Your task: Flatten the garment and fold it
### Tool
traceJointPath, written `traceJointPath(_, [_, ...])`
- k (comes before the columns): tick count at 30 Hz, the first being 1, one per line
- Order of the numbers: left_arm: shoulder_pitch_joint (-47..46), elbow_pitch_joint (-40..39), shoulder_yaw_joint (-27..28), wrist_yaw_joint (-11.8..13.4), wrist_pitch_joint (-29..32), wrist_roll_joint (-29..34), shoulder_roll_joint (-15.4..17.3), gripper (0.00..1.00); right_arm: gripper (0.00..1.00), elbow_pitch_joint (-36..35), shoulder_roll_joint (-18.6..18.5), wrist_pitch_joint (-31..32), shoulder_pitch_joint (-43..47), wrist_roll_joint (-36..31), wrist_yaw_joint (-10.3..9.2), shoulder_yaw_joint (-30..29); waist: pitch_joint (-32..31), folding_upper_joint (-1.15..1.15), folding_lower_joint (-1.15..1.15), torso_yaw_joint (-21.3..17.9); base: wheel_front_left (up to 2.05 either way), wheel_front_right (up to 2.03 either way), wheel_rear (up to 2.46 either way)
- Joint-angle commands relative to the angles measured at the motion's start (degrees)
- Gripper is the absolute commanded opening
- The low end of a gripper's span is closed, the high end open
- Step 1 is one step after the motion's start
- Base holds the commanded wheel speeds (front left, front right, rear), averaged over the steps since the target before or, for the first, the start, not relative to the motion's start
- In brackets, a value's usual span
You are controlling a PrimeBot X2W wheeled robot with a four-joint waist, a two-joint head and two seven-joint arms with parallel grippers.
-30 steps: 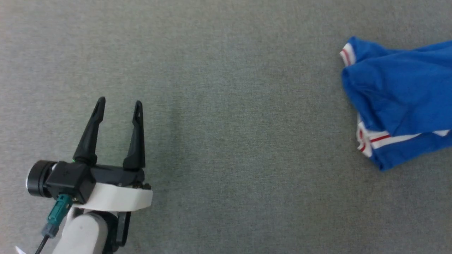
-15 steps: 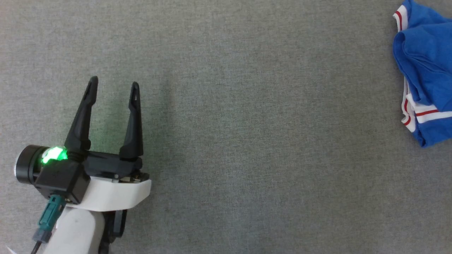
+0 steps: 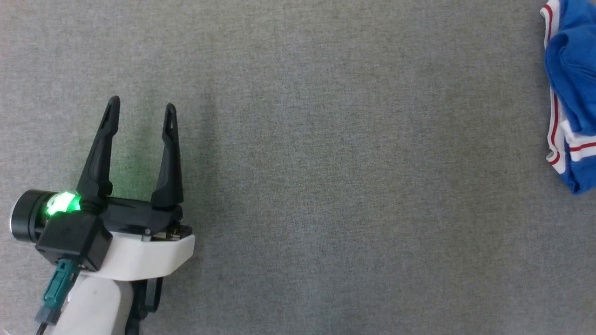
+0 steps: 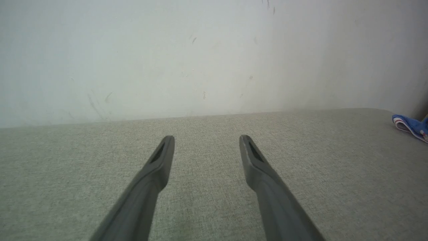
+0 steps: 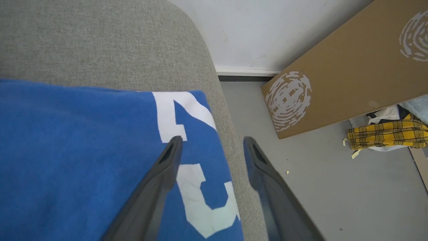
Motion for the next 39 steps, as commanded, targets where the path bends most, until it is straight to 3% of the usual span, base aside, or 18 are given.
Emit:
traceJointPath(1, [-0.99,-0.49,0.14,0.21,-0.29,0.15,-0.01,1.0,1.0,0.41,0.21,-0.42,-1.02,-0.35,-0.12,-0.06,-0.41,-0.01,0.0,-0.01,0.0,0.0,0.0])
traceJointPath(11, [0.18,-0.04,1.75,0.8,-0.49,-0.27,-2.64,1.0,1.0,-2.41,1.82,-3.64,1.33,1.37,-0.12,-0.22,-5.79,-0.01,0.0,0.91,0.0,0.0,0.0])
traceJointPath(24, [6.77,3.91,5.2,-0.8,-0.51,-1.8,-7.21,1.0,1.0,-24.13,13.32,-9.42,15.63,9.01,-0.12,6.15,-19.46,-0.01,0.0,3.88,0.0,0.0,0.0])
traceJointPath(31, [7.87,6.83,4.86,-1.64,-0.51,-2.24,-7.73,1.0,1.0,-32.58,18.56,-13.37,23.5,6.15,-0.12,11.31,-24.94,-0.01,0.0,6.11,0.0,0.0,0.0])
traceJointPath(39, [11.02,8.66,3.75,-1.45,-0.51,-1.93,-8.77,1.0,1.0,-34.04,24.52,-20.02,30.96,-0.46,-0.12,13.03,-28.85,-0.01,0.0,8.03,0.0,0.0,0.0])
